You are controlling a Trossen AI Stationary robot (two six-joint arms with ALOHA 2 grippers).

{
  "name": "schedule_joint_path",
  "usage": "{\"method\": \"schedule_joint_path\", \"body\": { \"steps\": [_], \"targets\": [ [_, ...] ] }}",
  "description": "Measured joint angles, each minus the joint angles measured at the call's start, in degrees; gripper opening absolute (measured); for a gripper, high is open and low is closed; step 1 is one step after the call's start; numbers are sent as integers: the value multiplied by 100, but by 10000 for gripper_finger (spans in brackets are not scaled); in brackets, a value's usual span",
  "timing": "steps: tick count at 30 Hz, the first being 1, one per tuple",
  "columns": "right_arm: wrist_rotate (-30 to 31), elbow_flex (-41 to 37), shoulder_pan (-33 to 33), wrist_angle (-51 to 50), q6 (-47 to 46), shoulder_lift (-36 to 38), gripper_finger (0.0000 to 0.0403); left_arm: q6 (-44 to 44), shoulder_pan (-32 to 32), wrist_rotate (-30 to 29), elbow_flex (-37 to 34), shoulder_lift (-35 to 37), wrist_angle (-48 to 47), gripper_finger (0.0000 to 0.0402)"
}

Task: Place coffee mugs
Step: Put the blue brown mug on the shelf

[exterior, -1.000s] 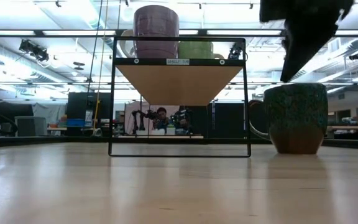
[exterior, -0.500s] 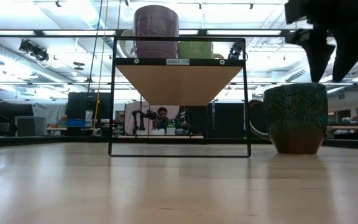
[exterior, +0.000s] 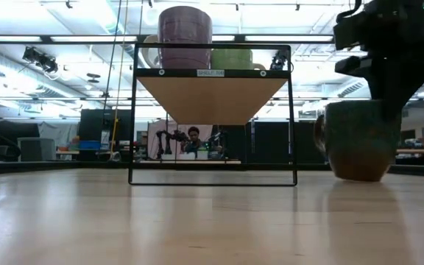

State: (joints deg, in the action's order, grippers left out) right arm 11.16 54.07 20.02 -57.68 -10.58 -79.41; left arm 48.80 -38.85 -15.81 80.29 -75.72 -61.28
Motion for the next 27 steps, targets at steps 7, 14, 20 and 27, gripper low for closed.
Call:
{"method": "schedule_joint_path", "body": {
  "steps": [7,14,20,27],
  "targets": [
    [-427,208,-290,25,-1596,-20,40,0,0,0,0,0,7,172],
    [-799,295,-746,171,-3388,-11,50,4,0,0,0,0,15,172],
    [-679,295,-790,623,-3042,-14,64,3,0,0,0,0,16,172],
    [-681,295,-812,711,-2536,-14,133,-4,0,0,0,-2,17,172]
  ]
}}
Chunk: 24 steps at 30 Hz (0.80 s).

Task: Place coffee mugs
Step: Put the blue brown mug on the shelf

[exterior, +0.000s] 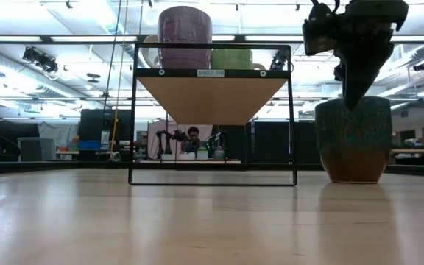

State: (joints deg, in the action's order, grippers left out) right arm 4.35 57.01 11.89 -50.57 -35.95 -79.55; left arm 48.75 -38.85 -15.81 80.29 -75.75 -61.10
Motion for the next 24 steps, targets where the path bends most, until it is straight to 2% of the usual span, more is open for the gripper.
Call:
{"method": "schedule_joint_path", "body": {
  "steps": [5,10,12,15,17,20,24],
  "targets": [
    [5,63,-4,-57,423,0,194,0,0,0,0,0,0,172],
    [-119,483,205,-842,1595,7,225,2,0,0,0,0,2,172],
    [81,652,376,-1259,2230,10,227,2,0,0,0,0,2,172],
    [712,672,646,-1844,3092,15,221,6,0,0,0,0,2,172],
    [1019,595,755,-1845,3432,15,215,11,0,0,0,0,2,172],
    [913,374,809,-1865,4082,2,207,13,0,0,0,0,2,172],
    [829,156,825,-1864,4377,2,195,61,0,-2,0,0,2,172]
  ]
}}
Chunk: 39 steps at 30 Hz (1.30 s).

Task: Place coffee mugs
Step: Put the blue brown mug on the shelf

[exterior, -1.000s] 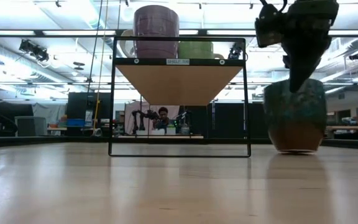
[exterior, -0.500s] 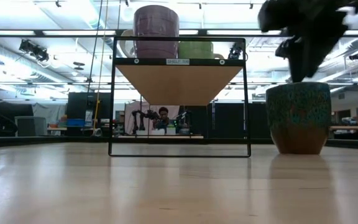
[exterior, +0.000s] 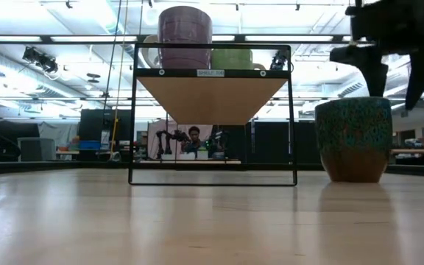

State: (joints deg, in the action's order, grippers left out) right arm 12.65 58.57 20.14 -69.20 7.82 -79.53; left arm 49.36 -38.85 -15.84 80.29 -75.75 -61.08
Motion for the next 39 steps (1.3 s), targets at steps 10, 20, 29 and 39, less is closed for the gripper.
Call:
{"method": "schedule_joint_path", "body": {
  "steps": [10,20,29,39],
  "targets": [
    [-43,-549,-157,549,4,-6,93,72,2,0,0,0,12,172],
    [-734,90,-435,555,-1746,-9,41,35,4,-2,0,0,55,172],
    [-1150,1321,-678,66,-3355,-7,41,35,7,-106,0,0,48,172],
    [-1057,2584,-676,-560,-3970,-95,41,37,7,-110,0,0,50,172]
  ]
}}
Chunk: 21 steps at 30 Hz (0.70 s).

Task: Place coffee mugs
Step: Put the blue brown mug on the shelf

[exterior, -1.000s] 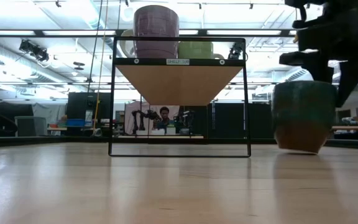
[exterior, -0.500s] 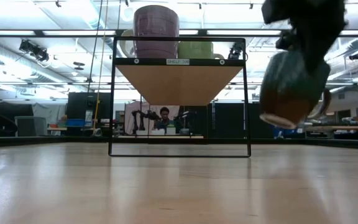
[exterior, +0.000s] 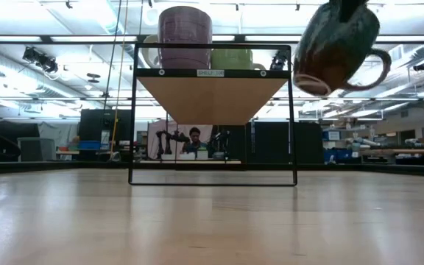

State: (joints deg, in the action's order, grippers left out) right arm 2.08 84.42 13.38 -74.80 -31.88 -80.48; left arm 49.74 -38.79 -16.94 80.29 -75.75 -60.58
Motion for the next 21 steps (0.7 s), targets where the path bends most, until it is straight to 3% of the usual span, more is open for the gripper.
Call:
{"method": "schedule_joint_path", "body": {
  "steps": [8,21],
  "targets": [
    [113,1592,-7,-1052,635,-1244,41,-64,0,-1,0,0,-2,172],
    [-59,3526,-602,-1530,1493,-2560,41,-273,-2,-305,0,0,-22,172]
  ]
}}
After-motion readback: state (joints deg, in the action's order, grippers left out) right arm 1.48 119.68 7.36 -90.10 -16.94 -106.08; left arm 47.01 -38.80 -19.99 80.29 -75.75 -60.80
